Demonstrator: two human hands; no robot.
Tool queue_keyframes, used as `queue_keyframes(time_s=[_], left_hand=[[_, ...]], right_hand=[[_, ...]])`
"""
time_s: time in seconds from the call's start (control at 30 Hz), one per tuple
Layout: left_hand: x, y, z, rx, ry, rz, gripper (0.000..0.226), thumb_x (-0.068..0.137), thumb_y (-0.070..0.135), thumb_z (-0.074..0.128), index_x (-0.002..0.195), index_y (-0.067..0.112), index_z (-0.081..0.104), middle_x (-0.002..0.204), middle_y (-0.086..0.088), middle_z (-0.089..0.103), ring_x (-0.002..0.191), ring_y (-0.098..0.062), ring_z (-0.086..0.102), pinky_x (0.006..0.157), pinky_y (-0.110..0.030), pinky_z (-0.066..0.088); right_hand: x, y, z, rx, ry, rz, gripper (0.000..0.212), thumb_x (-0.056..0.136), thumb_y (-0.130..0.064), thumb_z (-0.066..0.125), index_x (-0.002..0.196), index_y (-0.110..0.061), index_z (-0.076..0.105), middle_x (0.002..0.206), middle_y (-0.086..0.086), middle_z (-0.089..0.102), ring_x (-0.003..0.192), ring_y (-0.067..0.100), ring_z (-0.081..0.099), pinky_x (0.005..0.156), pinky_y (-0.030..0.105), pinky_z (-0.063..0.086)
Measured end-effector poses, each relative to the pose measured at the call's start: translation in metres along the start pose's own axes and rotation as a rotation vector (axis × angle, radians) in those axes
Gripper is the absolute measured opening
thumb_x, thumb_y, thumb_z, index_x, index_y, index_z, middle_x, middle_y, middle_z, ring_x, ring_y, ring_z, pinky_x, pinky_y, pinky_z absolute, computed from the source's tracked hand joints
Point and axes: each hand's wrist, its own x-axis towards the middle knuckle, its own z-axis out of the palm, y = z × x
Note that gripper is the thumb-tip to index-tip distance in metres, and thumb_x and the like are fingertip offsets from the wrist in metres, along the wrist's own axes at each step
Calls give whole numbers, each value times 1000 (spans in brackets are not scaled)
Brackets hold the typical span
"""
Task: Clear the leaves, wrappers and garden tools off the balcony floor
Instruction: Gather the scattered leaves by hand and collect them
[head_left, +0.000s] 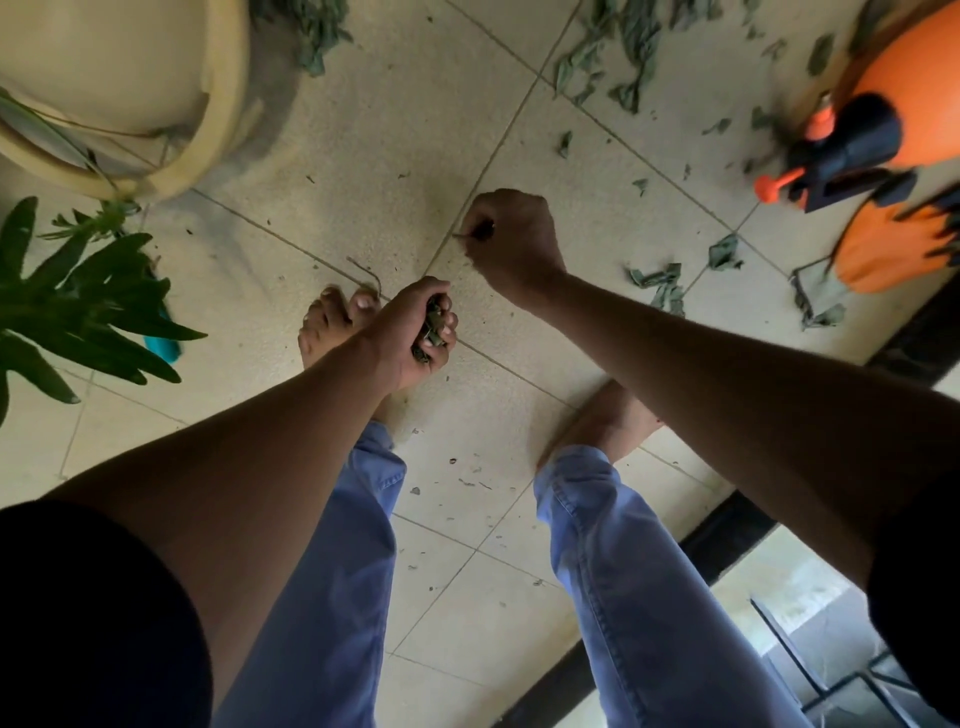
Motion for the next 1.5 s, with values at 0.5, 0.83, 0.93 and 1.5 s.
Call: queue_keyframes(time_s=[0.5,0.83,0.93,1.5], left_hand=[[-7,-26,47,3,-110,91,8,72,23,74,67,17,70,71,3,63,65,-12,62,67,-18,45],[11,-47,94,206,-87,170,54,94,28,43,45,20,67,53,1,59,47,-12,62,46,-19,48],[11,-49,101,326,-113,148,50,93,31,50,46,23,64,50,6,51,43,-8,51,42,-19,37],[33,-55,148,275,-24,-55,32,98,31,55,66,24,50,57,8,48,43,-1,41,32,-12,25]], right_hand=[[-92,-14,-13,-238,-91,-108,21,93,-1,56,100,-10,74,93,5,72,83,18,68,66,24,55],[-120,14,-41,-111,-2,17,22,94,0,54,115,-8,57,99,11,64,76,26,64,64,32,51],[-124,24,-48,-68,55,66,21,91,-1,57,110,-7,53,94,11,57,69,25,55,59,35,45],[-113,167,-77,-604,-47,175,101,74,11,62,155,-38,26,161,17,21,140,43,30,100,52,46]])
